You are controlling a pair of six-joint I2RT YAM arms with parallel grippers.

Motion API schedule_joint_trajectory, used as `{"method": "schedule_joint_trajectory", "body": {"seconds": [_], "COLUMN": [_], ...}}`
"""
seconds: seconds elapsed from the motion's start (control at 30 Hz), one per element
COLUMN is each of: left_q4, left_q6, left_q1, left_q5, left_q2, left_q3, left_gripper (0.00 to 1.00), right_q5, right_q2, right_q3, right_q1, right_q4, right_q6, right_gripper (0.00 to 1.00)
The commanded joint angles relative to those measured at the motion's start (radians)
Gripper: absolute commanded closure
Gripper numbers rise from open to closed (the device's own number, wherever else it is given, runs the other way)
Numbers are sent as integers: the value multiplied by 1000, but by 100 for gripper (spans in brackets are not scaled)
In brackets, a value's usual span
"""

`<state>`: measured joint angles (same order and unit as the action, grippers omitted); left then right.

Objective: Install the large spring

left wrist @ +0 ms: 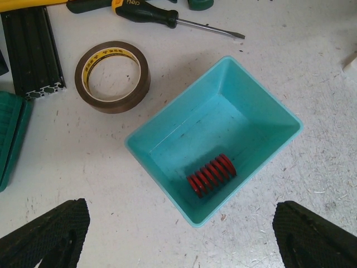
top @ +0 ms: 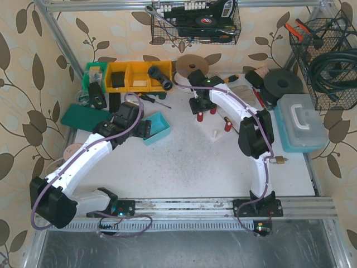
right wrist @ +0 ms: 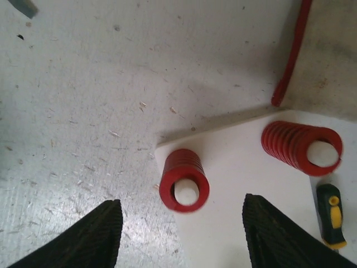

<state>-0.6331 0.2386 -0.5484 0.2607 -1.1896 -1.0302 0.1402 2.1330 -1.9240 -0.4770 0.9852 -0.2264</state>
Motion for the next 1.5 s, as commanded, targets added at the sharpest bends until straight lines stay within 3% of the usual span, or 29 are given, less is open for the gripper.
{"method": "schedule_joint_trajectory", "body": {"seconds": [0.0, 0.17, 0.37, 0.53, 0.9, 1.13, 1.3, 1.47], "left_q4": [8, -28, -52, -122, -297, -297, -300, -372], "left_q6": [41, 149, 149, 137, 36, 73, 56, 21], "left_q1": [13, 14, 27, 39, 68, 171, 176, 165], "left_q5": [29, 95, -30, -87, -181, -255, -339, -365], "left_q2": [-11, -66, -177, -285, -556, -607, -636, -713], "left_q3": [-48, -80, -132, -201, -429, -458, -461, -508], "left_gripper": [8, 11, 35, 53, 60, 63, 55, 54], "right_q5": [12, -43, -81, -83, 73, 55, 72, 67], "right_q2": [-102, -298, -613, -784, -958, -853, -807, -817], "right_q3": [-37, 57, 331, 458, 597, 509, 472, 463], "right_q1": [0, 1, -2, 0, 15, 41, 44, 43], "right_q4": [89, 133, 110, 127, 217, 334, 305, 282], "right_q6": [-7, -28, -88, -100, 9, 49, 86, 107], "right_gripper": [38, 33, 1, 0, 1, 1, 1, 1]}}
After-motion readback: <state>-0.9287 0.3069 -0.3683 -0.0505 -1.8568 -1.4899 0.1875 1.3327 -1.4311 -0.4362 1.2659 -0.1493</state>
